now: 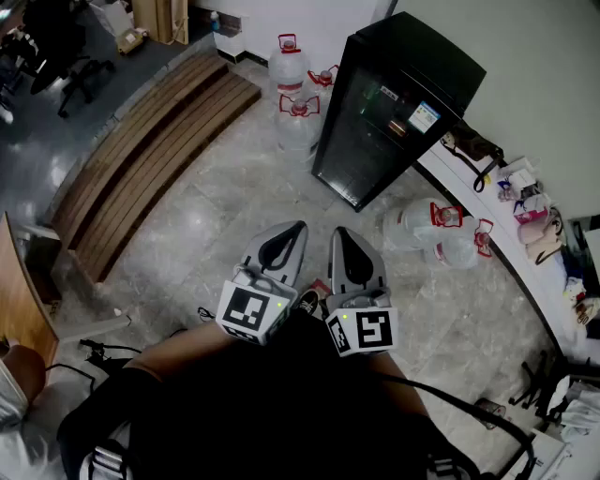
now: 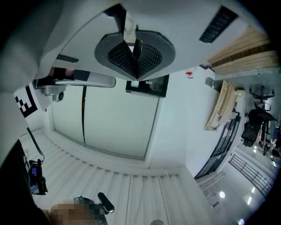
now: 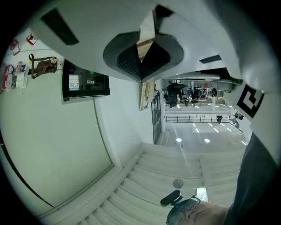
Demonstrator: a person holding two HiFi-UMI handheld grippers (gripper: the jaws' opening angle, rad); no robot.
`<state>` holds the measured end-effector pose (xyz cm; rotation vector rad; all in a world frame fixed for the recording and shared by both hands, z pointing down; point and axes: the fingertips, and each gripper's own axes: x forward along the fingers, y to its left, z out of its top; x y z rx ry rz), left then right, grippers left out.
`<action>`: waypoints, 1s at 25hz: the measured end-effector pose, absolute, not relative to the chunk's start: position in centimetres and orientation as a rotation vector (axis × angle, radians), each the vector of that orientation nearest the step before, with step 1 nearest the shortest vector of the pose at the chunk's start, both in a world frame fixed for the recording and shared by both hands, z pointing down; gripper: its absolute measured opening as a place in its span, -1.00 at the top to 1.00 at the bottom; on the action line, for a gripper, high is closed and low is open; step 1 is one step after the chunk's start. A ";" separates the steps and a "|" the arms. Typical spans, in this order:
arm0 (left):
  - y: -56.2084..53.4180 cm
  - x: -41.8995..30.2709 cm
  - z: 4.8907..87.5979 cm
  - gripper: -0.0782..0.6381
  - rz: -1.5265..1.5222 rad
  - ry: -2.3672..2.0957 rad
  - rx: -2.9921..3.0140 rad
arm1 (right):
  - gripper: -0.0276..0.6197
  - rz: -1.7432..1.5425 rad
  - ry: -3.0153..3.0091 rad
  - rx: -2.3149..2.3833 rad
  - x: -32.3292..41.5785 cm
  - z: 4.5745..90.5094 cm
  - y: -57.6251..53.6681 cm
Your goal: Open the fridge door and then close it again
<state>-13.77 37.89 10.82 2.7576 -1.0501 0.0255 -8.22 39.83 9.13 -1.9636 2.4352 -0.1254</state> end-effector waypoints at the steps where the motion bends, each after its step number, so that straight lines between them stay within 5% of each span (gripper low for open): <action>1: 37.8 -13.7 10.9 0.76 0.030 -1.044 2.775 | 0.87 -0.124 2.434 -1.963 -8.2 9.1 39.8; 25: 26.1 -8.5 14.4 0.76 0.075 -1.131 2.769 | 0.87 -0.237 2.418 -1.887 -1.4 12.2 28.8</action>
